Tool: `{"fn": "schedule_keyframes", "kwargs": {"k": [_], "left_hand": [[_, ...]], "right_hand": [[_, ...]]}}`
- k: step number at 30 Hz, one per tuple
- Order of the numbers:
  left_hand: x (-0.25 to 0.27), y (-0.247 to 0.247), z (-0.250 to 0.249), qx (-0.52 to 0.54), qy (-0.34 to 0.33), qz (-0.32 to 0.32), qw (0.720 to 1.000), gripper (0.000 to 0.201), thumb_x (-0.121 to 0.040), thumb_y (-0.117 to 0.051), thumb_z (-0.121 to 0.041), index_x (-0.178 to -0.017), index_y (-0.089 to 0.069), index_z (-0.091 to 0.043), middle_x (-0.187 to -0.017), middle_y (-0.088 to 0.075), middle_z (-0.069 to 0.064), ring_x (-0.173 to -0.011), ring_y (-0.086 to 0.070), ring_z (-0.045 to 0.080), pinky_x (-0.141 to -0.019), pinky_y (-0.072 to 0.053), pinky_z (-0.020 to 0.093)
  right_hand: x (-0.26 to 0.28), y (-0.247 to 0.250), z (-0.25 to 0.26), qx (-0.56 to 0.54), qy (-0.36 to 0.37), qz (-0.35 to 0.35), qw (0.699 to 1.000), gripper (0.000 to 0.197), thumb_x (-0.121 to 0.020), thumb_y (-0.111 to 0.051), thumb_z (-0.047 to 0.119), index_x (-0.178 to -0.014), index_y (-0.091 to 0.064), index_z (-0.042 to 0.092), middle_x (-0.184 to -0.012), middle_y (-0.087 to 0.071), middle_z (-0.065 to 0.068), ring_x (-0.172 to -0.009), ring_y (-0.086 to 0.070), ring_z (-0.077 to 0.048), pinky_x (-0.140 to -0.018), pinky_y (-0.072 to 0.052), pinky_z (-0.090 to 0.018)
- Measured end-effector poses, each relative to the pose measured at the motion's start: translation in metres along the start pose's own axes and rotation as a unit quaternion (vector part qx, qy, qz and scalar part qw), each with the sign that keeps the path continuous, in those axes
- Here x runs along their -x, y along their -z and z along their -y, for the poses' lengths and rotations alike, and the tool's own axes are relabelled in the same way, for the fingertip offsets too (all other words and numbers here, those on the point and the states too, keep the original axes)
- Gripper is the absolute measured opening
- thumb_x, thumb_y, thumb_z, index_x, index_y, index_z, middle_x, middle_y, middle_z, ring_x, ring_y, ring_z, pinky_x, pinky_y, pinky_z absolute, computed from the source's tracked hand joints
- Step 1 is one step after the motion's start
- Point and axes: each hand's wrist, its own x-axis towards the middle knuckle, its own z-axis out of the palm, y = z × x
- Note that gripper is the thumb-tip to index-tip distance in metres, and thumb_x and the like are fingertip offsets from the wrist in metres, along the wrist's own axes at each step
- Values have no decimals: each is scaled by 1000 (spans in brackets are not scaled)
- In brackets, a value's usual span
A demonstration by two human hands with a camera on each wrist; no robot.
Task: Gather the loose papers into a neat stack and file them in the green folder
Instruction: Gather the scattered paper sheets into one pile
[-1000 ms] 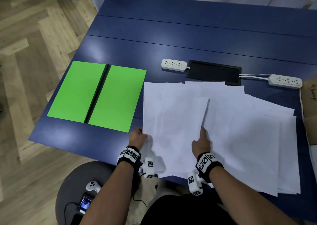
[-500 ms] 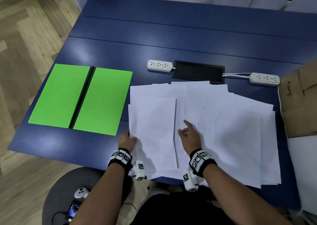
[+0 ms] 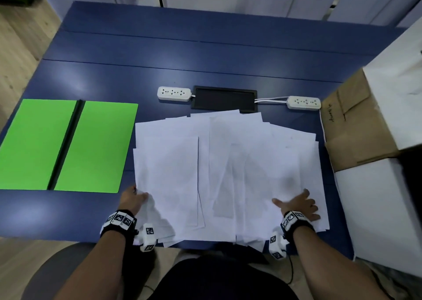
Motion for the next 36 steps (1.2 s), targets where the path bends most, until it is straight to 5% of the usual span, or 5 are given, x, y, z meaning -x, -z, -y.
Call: {"fn": "schedule_keyframes", "kwargs": {"k": [15,20,27,32,36], "left_hand": [[18,0,-21,-16,11,-5,1000,18,-88,-68,1,-102,-58,4,-96,-61,20,-84,-55,28,-74,-41,35],[18,1,-21,-29,17,3,999,23,-88,-69,-2,-106,-59,7,-102,-64,25,-84,-55,29,-74,-42,36],[21,1,-23,-8,17,1,1000,40,-89,-67,1,-125,-54,16,-124,-60,33,-95,-50,24,-82,-38,35],[16,2,-17,3,14,1,1000,24,-88,-68,1,-109,-60,10,-105,-66,24,-89,-60,30,-77,-44,38],[14,3,-16,-4,10,4,1000,13,-88,-68,-1,-94,-57,3,-91,-63,22,-78,-56,27,-70,-42,34]], "right_hand": [[33,3,43,-204,14,90,975,65,-84,-73,17,-139,-41,4,-131,-61,-19,-111,-64,-38,-88,-54,-42],[32,0,53,-262,38,99,959,28,-82,-69,13,-108,-66,3,-109,-72,-16,-80,-63,-28,-73,-51,-30],[35,-1,71,-333,53,102,936,44,-81,-69,8,-123,-55,3,-110,-67,-12,-89,-62,-28,-78,-49,-30],[26,-19,92,-294,90,66,949,27,-71,-63,18,-95,-70,9,-106,-69,-11,-86,-70,-30,-79,-60,-38],[14,-39,113,-282,94,96,950,41,-66,-69,21,-103,-66,3,-107,-66,-14,-84,-71,-32,-76,-61,-39]]}}
